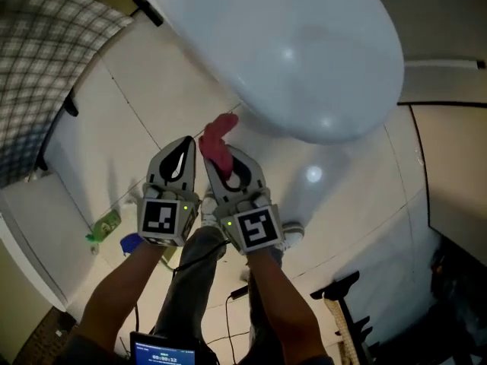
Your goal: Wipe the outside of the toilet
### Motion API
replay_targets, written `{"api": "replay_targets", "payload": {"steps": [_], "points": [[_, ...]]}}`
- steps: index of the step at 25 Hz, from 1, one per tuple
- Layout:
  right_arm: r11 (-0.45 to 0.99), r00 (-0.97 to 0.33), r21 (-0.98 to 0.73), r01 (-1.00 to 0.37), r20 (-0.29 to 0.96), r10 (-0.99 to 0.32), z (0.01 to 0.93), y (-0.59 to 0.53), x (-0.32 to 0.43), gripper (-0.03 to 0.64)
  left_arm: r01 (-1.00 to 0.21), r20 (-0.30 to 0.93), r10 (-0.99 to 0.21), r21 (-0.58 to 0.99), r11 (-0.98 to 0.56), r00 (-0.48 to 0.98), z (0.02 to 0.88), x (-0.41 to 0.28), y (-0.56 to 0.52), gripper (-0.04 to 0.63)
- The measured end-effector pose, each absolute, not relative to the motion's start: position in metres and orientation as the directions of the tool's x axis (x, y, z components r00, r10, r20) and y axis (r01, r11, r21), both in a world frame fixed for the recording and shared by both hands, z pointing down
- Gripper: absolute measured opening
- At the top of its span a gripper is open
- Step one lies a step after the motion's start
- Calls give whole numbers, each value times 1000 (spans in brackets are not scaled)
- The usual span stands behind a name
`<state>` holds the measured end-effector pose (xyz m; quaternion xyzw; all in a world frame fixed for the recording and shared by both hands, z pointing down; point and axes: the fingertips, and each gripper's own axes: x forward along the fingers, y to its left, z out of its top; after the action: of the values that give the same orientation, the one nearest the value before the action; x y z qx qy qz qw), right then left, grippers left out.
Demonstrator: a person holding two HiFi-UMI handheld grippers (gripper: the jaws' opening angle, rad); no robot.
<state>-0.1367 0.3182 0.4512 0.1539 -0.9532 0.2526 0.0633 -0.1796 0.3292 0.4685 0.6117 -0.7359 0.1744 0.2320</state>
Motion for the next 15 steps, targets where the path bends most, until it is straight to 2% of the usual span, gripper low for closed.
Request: {"api": "replay_targets", "payload": {"steps": [3, 7, 12, 15], "points": [[864, -968, -442, -241, 176, -180, 427, 341, -165, 92, -954, 531, -812, 23, 299, -242, 454, -208, 363, 6], [909, -983, -378, -175, 116, -140, 400, 356, -208, 92, -909, 479, -806, 39, 415, -348, 435, -248, 390, 5], [926, -987, -358, -123, 140, -77, 398, 381, -254, 92, -863, 459, -790, 92, 497, -406, 432, -283, 416, 6], [935, -982, -325, -140, 169, -88, 402, 384, -277, 92, -846, 451, -790, 128, 518, -416, 430, -307, 424, 6]]}}
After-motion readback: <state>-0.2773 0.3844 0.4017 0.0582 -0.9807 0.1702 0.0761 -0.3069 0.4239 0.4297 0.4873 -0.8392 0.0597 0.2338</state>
